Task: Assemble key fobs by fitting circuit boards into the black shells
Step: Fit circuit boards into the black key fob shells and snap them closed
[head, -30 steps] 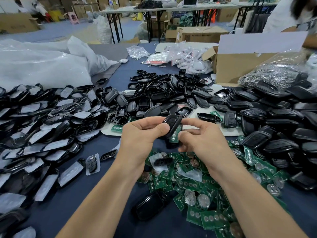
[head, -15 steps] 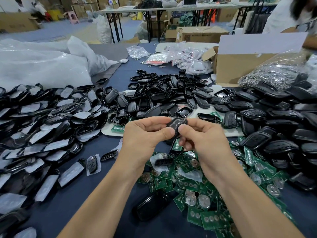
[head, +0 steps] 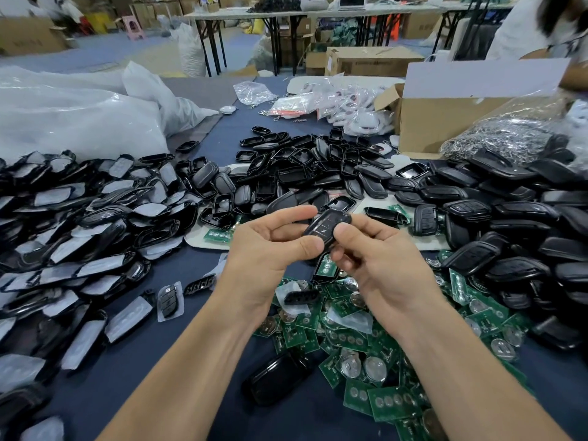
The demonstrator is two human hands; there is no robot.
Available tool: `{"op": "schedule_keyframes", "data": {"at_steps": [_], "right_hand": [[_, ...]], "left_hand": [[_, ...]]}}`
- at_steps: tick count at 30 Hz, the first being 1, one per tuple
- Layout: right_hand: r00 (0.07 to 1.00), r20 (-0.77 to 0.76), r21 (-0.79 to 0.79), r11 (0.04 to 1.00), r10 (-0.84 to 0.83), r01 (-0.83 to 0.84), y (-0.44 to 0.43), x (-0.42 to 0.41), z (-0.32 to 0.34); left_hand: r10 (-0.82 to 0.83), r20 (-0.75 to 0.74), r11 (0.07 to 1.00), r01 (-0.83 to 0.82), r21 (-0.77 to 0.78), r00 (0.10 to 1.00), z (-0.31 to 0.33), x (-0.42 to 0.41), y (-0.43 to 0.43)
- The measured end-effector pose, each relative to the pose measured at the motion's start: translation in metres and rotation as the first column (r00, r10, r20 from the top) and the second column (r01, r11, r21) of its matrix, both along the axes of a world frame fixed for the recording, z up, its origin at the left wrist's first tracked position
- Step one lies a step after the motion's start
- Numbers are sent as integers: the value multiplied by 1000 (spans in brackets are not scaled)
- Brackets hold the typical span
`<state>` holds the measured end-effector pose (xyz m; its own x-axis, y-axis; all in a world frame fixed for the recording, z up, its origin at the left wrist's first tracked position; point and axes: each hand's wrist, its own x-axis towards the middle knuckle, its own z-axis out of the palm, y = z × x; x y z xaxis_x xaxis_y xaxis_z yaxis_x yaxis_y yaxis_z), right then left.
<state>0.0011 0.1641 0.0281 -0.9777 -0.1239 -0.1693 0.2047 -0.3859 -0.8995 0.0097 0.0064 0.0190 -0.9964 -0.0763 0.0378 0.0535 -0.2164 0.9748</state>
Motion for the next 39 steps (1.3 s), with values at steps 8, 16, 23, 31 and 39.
{"op": "schedule_keyframes", "data": {"at_steps": [8, 16, 23, 31, 39], "right_hand": [[985, -105, 303, 939, -138, 164, -19, 8, -12], [997, 66, -41, 998, -39, 42, -11, 3, -6], [990, 131, -269, 959, -59, 93, 18, -15, -1], [994, 104, -236, 971, -16, 40, 24, -18, -5], [995, 87, -188, 982, 50, -33, 26, -16, -2]], "left_hand": [[339, -383, 651, -508, -564, 860, 0, 16, 16], [184, -434, 602, -451, -659, 882, -2, 17, 20], [392, -210, 610, -424, -669, 896, 1, 9, 12], [189, -2, 404, -79, -912, 982, -12, 3, 24], [266, 28, 825, -212, -523, 964, -11, -2, 10]]}}
